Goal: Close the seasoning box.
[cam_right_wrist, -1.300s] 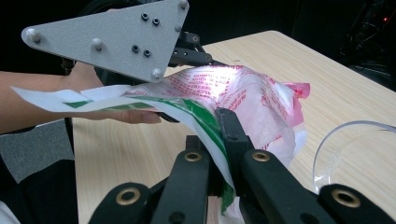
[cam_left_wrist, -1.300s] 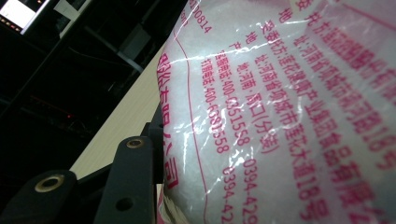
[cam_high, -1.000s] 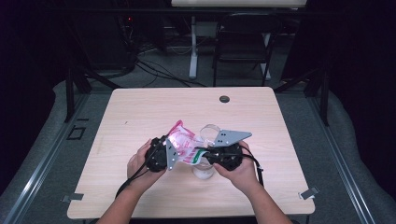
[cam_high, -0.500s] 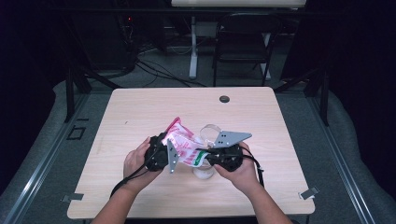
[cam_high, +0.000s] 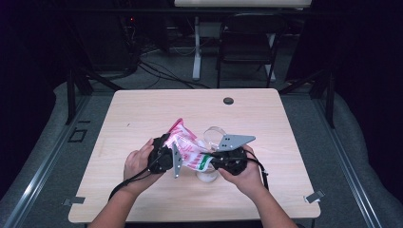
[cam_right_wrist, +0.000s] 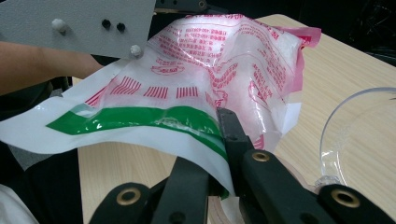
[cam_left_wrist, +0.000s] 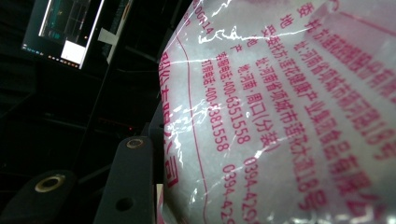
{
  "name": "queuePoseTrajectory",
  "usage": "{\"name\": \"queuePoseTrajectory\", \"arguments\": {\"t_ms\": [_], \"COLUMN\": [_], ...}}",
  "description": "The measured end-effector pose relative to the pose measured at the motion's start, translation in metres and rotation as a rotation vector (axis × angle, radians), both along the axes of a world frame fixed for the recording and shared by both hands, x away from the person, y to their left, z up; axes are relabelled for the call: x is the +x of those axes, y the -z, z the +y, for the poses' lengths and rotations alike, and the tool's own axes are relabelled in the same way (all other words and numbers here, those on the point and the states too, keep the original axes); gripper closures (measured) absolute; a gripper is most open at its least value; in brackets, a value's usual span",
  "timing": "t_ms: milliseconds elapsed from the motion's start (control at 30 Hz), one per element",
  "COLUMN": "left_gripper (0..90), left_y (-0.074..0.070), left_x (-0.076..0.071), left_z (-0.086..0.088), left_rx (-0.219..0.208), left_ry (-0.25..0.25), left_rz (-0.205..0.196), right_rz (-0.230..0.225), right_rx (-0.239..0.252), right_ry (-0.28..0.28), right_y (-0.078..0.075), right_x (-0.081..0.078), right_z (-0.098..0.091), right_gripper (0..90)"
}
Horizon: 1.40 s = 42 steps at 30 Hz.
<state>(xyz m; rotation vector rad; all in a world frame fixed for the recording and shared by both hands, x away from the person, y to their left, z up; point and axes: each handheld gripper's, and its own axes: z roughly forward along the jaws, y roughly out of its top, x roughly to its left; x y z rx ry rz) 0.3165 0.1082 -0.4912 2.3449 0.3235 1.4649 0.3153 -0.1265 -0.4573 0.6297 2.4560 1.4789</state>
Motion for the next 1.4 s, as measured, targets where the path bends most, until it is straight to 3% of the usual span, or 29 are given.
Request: {"name": "queuePoseTrajectory", "arguments": {"t_ms": [1100, 1400], "left_gripper": [59.9, 60.1], "left_y": [-0.0028, -0.0031], "left_x": [-0.0055, -0.0063], "left_z": [-0.0066, -0.0077], "left_rx": [0.129, 0.144], "left_ry": [0.025, 0.023], "left_rz": [-0.078, -0.090], "right_rz": [0.017, 0.018], "right_rx": [-0.008, -0.010], "right_ry": [0.000, 0.000], "right_y": [0.0010, 0.0010], "right_x": [0.0007, 0.0010], "right_z": [-0.0042, -0.0051], "right_gripper": [90.0, 90.0]}}
